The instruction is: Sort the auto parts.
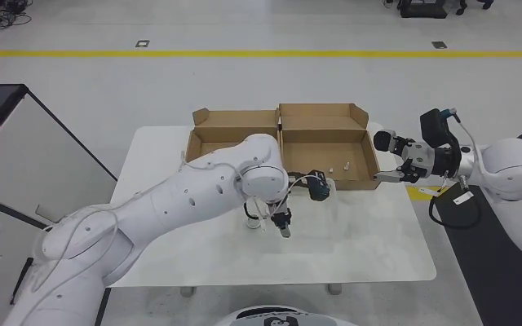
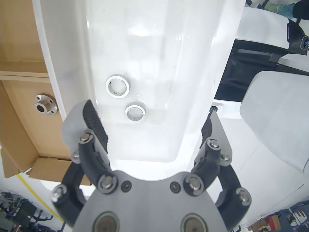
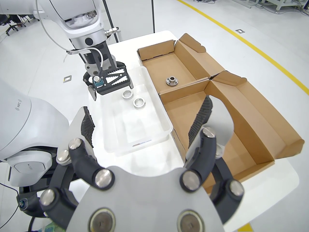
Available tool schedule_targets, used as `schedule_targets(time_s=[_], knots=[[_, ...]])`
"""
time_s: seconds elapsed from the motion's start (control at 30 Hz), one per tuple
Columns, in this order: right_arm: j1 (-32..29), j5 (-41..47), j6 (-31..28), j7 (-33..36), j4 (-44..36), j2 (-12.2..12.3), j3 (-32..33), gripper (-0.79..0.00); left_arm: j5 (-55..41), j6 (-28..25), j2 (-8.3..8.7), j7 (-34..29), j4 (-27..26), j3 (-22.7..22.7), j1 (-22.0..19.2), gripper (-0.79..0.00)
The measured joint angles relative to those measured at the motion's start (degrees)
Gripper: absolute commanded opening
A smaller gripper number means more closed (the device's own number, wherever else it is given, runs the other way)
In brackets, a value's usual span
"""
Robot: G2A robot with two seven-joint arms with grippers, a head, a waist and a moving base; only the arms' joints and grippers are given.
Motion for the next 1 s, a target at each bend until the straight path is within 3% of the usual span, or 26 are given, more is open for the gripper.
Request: schedule_targets(time_s=[0.03,0.1,0.17,0.2,0.47,0.7,0.8,1.0], knots=[[0.0,0.0,0.0,0.0,0.0,0.0,0.0,0.0,-0.27,-0.39,-0.03,0.4,0.33,0.57,-0.35,0.0],[0.0,0.0,0.0,0.0,0.0,0.0,0.0,0.0,-0.88,-1.43,-0.05,1.43,1.48,1.7,-1.23,-0.197],[0.0,0.0,0.0,0.0,0.0,0.0,0.0,0.0,-1.17,-2.47,-0.08,2.47,2.58,2.59,-1.96,-0.283],[0.0,0.0,0.0,0.0,0.0,0.0,0.0,0.0,-1.28,-3.17,-0.1,3.16,3.32,3.19,-2.39,-0.385],[0.0,0.0,0.0,0.0,0.0,0.0,0.0,0.0,-0.8,-6.83,-0.41,6.84,7.16,7.57,-4.17,-0.382],[0.0,0.0,0.0,0.0,0.0,0.0,0.0,0.0,6.46,-9.9,-0.76,9.9,8.45,7.69,-2.33,-0.354],[0.0,0.0,0.0,0.0,0.0,0.0,0.0,0.0,9.87,-11.26,-0.84,11.25,9.2,7.69,-1.67,-0.289],[0.0,0.0,0.0,0.0,0.0,0.0,0.0,0.0,14.52,-13.46,-1.11,13.46,11.12,7.69,-0.7,-0.308]])
